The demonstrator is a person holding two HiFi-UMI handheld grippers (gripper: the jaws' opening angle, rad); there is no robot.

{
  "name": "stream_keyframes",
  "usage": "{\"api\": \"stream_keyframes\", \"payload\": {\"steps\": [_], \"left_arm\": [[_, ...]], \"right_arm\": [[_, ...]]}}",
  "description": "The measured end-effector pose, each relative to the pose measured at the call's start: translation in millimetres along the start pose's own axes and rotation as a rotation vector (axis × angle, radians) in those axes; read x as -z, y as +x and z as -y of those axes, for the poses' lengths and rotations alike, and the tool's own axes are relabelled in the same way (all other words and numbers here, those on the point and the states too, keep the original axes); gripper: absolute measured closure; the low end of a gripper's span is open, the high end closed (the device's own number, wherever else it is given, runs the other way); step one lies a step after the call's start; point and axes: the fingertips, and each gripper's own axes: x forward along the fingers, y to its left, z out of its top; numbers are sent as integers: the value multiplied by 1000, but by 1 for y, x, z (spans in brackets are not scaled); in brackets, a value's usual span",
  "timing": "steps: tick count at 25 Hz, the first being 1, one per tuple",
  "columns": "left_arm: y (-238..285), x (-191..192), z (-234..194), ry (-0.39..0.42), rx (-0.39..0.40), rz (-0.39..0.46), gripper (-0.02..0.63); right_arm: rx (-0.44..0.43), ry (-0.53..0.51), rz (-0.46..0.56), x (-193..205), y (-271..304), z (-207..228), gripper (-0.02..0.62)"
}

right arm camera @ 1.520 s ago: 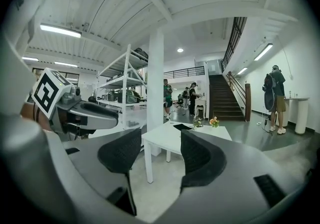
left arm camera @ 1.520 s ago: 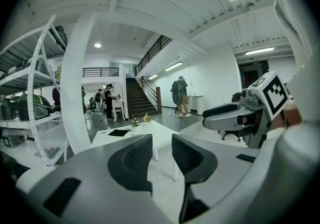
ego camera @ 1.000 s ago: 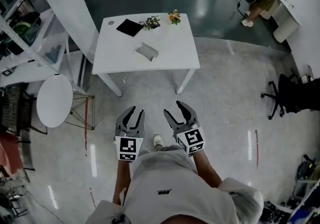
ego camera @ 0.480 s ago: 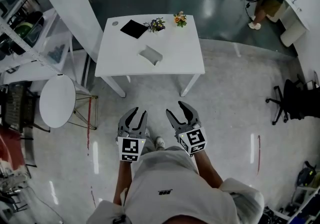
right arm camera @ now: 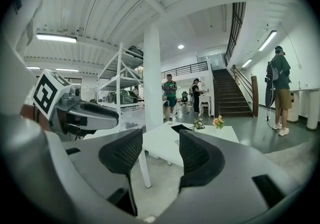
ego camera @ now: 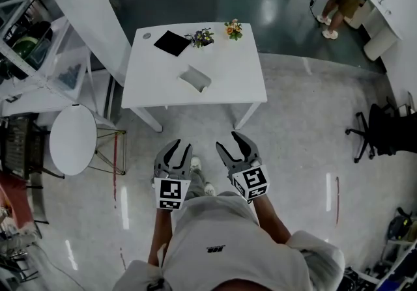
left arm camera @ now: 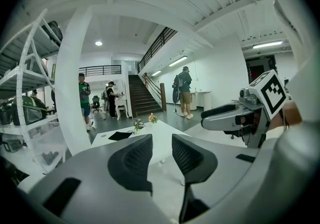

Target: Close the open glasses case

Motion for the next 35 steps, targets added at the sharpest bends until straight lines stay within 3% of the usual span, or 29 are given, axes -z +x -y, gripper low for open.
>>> {"api": "stream_keyframes", "payload": {"steps": [35], "left_arm": [[144, -23, -128, -7, 125, 25, 471]], "right_arm": [[128, 21, -66, -33, 158, 64, 384]]}}
